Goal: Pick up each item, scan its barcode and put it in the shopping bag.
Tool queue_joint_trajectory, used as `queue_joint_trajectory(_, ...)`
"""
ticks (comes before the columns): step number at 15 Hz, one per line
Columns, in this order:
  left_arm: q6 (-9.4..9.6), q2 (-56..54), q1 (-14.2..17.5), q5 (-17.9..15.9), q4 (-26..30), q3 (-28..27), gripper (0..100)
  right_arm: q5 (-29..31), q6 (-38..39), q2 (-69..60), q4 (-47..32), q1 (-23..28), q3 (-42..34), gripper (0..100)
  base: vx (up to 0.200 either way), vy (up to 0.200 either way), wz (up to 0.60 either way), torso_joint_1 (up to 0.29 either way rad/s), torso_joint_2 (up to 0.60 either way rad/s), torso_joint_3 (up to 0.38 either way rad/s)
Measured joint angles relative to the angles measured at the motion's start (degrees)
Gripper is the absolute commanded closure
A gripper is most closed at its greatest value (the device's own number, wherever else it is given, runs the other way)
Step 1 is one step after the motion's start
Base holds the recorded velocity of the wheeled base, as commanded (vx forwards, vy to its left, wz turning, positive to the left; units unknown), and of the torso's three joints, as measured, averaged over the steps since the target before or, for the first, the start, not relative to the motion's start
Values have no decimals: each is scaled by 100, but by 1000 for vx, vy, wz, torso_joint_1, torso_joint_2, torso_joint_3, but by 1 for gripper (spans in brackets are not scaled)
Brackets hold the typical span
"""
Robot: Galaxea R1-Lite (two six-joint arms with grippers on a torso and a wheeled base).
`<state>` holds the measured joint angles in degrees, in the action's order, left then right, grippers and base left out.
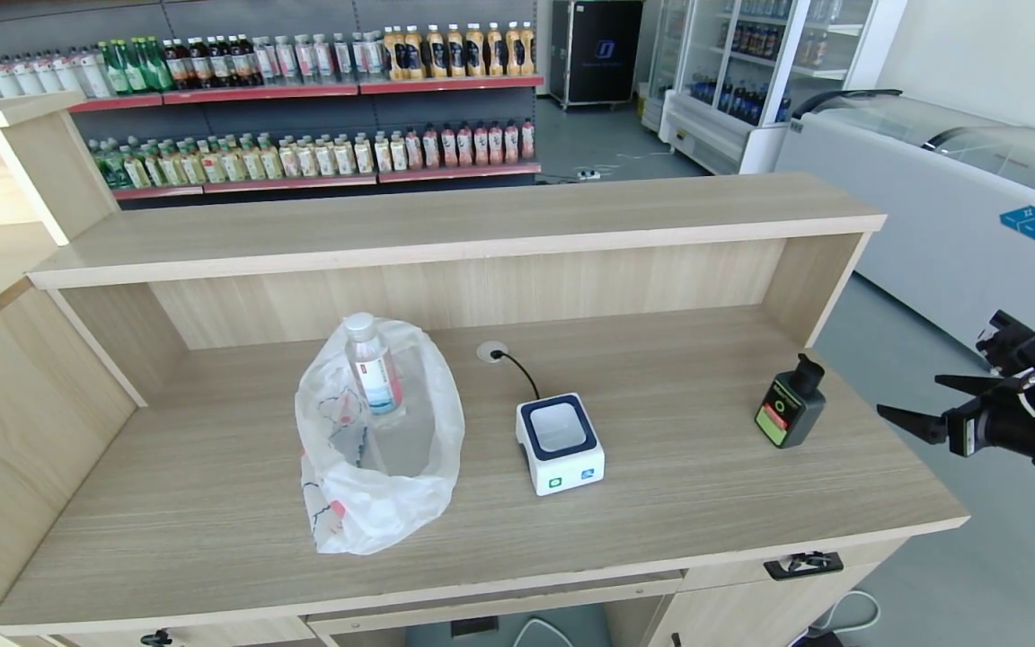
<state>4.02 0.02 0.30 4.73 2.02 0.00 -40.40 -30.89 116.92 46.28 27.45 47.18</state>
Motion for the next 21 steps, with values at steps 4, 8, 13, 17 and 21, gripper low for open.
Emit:
queue_joint_trajectory(4, 0, 0, 0, 0, -2, 0, 0, 0, 5, 179, 20, -171, 113, 0, 0, 0, 0, 0, 0, 0)
queue_joint_trajectory(8, 2, 0, 0, 0, 0, 0, 0, 0, 2, 188, 9, -328, 113, 0, 0, 0, 0, 0, 0, 0)
queue_joint_trajectory(13, 2, 0, 5, 0, -2, 0, 0, -2, -157, 39, 11, -458, 26, 0, 0, 0, 0, 0, 0, 0)
queue_joint_trajectory(17, 0, 0, 0, 0, -2, 0, 0, -2, -290, 100, 12, -508, 43, 0, 0, 0, 0, 0, 0, 0)
queue_joint_trajectory(21, 2, 0, 0, 0, 0, -2, 0, 9, -285, 262, 39, -739, 191, 0, 0, 0, 0, 0, 0, 0)
